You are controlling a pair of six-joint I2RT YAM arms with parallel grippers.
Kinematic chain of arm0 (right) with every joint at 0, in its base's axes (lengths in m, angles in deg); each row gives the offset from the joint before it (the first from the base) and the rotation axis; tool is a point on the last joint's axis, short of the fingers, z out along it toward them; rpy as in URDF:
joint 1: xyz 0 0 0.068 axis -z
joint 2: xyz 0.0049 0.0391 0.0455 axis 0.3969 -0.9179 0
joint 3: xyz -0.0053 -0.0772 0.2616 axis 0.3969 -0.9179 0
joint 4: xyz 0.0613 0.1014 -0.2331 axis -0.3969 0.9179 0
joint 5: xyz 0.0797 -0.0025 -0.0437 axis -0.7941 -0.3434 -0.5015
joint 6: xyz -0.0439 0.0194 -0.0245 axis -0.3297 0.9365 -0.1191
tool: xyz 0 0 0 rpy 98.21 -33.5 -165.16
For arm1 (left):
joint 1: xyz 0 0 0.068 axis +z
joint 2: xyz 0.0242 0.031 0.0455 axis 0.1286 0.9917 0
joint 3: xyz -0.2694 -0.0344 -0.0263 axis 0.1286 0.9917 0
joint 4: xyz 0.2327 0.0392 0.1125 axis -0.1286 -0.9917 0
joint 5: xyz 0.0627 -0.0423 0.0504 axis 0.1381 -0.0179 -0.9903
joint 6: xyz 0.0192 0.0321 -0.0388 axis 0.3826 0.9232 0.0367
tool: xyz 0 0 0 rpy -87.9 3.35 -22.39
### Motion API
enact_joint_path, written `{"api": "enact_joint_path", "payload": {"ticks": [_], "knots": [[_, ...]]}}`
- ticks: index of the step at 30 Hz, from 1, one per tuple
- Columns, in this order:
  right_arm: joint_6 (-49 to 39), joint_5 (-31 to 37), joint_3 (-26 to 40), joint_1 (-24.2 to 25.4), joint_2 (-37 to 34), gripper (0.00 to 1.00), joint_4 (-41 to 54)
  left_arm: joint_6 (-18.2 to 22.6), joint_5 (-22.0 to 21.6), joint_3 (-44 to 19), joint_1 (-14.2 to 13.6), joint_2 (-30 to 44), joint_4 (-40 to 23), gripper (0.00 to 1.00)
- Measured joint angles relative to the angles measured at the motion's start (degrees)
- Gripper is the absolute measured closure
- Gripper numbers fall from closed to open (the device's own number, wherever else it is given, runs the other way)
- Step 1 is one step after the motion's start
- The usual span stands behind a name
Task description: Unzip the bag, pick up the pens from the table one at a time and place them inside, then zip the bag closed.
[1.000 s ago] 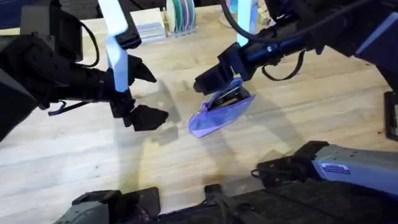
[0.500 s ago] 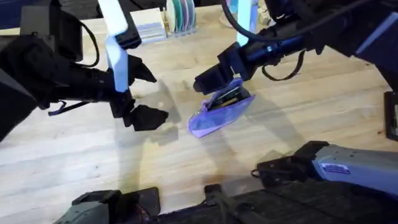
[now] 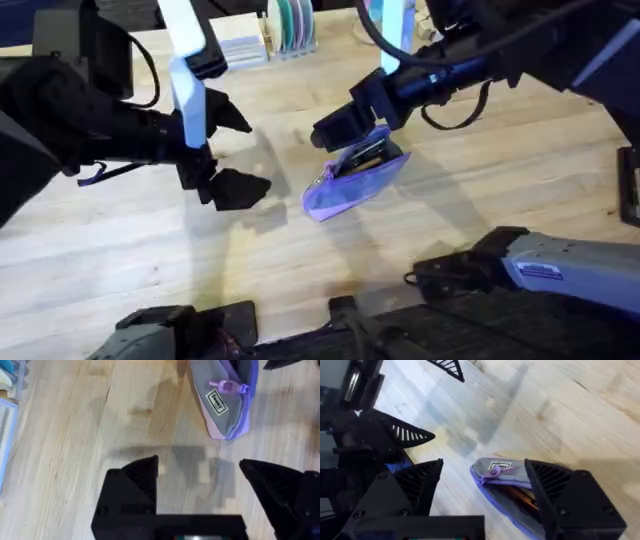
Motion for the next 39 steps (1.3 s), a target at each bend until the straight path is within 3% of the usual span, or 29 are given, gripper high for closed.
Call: {"api": "enact_joint_path", "payload": {"ticks": [10,22,32,39], "knots": [[0.02,0.0,0.0,-1.48,-0.58,0.005,0.2,0.0,0.0,0.0,0.0,0.0,0.0,0.006],[0.85,0.41,0.0,-5.16,-7.32,0.004,0.22,0.0,0.0,-0.02,0.0,0.0,0.0,0.006],[5.16,8.65,0.0,-6.01,-9.97,0.004,0.04,0.0,0.0,0.0,0.0,0.0,0.12,0.006],[3.52,16.78,0.0,-12.84,-9.97,0.004,0.04,0.0,0.0,-0.02,0.0,0.0,1.43,0.006]]}}
